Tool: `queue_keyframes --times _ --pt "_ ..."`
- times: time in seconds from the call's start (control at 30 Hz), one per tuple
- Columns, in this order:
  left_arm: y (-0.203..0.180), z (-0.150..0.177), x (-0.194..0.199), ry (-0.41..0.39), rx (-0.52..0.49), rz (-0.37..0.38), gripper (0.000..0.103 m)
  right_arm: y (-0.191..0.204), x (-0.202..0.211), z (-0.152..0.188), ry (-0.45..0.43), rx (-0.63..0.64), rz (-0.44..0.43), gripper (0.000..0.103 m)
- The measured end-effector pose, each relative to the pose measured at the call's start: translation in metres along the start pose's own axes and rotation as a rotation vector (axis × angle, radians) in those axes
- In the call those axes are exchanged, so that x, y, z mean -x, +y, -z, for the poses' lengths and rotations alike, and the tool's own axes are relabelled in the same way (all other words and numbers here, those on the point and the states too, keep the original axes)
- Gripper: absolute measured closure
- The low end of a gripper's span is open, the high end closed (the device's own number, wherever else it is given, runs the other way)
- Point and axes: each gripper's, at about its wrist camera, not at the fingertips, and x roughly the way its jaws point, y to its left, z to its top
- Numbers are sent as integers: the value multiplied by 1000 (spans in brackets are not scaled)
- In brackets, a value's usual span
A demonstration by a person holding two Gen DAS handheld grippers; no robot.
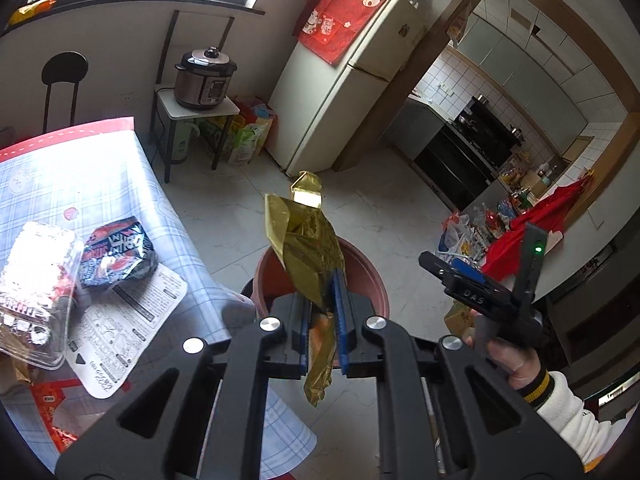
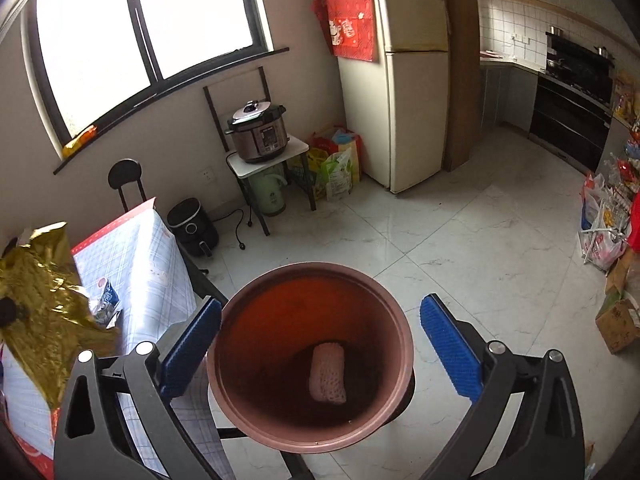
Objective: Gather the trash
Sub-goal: 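Drop the foam net into the bin with the right tool while the left tool drops the gold foil in, then return both tools to the table and grasp the red-printed tray package with the right tool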
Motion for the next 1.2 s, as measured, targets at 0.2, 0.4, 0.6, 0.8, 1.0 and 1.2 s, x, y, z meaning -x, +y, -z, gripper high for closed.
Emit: queue_keyframes --times 0.2,0.4,0.6,0.8,1.0,1.2 --pt "-21 2 -72 98 -42 22 89 -34 30 22 8 -56 60 5" --pt "-47 -1 -133 157 -81 33 89 -67 51 38 23 -103 142 5" --pt "-65 -19 -133 29 -132 16 20 -77 75 41 -8 -126 175 5" --pt "-41 -26 -71 -66 -165 -74 6 -55 90 37 -36 -113 134 5" --pt "13 -16 27 -198 -167 -201 6 0 97 26 -53 -30 55 5" --pt "84 17 130 -277 -122 -356 6 83 94 37 -35 96 -53 5"
